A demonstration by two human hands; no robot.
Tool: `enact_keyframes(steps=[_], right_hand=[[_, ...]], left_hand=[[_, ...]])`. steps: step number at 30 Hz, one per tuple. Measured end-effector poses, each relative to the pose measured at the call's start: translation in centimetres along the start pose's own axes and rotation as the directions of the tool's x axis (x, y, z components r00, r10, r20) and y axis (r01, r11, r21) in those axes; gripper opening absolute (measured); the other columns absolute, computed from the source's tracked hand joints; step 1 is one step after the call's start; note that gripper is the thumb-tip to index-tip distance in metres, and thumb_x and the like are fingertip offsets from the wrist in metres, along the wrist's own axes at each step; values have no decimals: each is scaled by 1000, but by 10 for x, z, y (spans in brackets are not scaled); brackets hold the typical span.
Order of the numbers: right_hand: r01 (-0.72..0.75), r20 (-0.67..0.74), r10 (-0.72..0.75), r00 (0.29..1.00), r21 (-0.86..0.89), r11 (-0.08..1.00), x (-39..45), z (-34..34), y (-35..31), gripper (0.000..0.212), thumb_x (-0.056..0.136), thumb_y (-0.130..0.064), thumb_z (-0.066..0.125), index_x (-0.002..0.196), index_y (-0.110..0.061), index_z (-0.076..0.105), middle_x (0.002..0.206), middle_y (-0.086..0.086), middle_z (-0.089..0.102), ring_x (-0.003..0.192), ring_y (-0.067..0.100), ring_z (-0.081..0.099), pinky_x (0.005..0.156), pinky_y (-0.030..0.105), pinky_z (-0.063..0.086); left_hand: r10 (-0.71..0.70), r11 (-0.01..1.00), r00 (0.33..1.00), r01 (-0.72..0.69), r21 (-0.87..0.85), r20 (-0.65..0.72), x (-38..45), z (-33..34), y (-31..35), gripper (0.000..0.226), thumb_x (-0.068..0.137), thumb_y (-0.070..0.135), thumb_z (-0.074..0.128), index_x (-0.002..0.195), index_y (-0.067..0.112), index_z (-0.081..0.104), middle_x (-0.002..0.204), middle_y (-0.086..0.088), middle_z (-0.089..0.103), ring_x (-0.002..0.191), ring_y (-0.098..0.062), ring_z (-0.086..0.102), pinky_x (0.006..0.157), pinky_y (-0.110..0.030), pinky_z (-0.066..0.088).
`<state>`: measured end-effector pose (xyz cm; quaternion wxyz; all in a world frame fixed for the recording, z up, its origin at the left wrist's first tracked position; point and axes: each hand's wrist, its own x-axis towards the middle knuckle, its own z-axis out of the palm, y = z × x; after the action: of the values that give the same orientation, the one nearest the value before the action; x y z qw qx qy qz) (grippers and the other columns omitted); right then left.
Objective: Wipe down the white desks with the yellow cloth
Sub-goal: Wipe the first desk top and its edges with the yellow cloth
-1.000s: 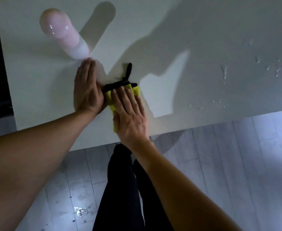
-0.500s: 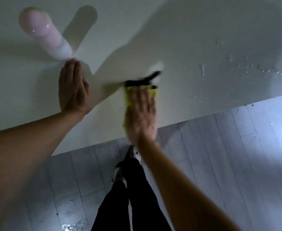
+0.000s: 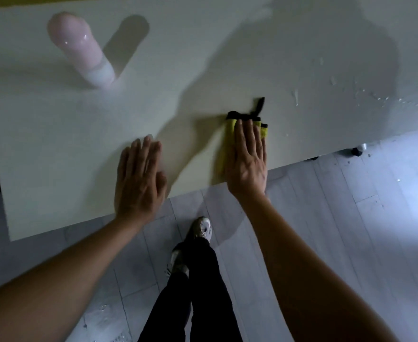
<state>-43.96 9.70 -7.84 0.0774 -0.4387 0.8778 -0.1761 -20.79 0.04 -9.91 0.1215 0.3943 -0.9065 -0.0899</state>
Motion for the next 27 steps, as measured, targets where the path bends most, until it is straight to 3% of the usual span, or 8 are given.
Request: enact_keyframes(steps=[5,9,14,17,22,27], right_hand=[[-114,8,114,993,18,993,-1,3,-19,58,108,-34,20,162,-21,7,170,2,0,157,17,-6,128,42,3],[203,117,-203,972,11,979,-18,13,-45,59,108,-36,30,162,-21,13,170,4,5,157,19,-4,127,44,7],[287,204,-283,937,9,958,-13,14,-32,60,108,-42,25,162,-24,9,170,3,0,156,18,-10,127,44,4],[330,221,-327,919,26,944,-7,7,-19,71,103,-46,40,162,-23,8,170,3,0,156,18,-8,128,43,2],[149,97,-151,984,32,988,23,-30,65,58,108,-33,29,162,-21,13,169,2,7,157,15,-1,128,41,7],[-110,1,110,994,-45,993,67,-67,169,60,107,-41,17,163,-24,4,170,1,2,156,15,-5,127,44,8]], left_hand=[[-25,999,1000,24,30,0,2,-1,2,64,103,27,35,164,8,29,172,-16,23,158,-39,22,129,-56,16],[-10,1000,1000,10,28,-3,1,-1,1,63,104,32,35,161,5,34,169,-20,28,156,-44,26,128,-58,17],[-159,986,987,158,42,1,25,-8,30,57,91,31,40,137,-1,50,150,-27,43,137,-48,40,119,-60,27],[-80,997,996,80,0,-25,53,7,62,54,98,28,40,140,-5,50,155,-30,42,142,-49,41,121,-59,28],[-7,1000,999,7,0,43,104,36,116,62,103,30,33,160,6,36,171,-17,23,156,-42,25,129,-55,16],[-136,990,986,131,58,95,146,46,122,67,102,36,28,167,23,18,175,-10,10,161,-34,10,131,-52,3]])
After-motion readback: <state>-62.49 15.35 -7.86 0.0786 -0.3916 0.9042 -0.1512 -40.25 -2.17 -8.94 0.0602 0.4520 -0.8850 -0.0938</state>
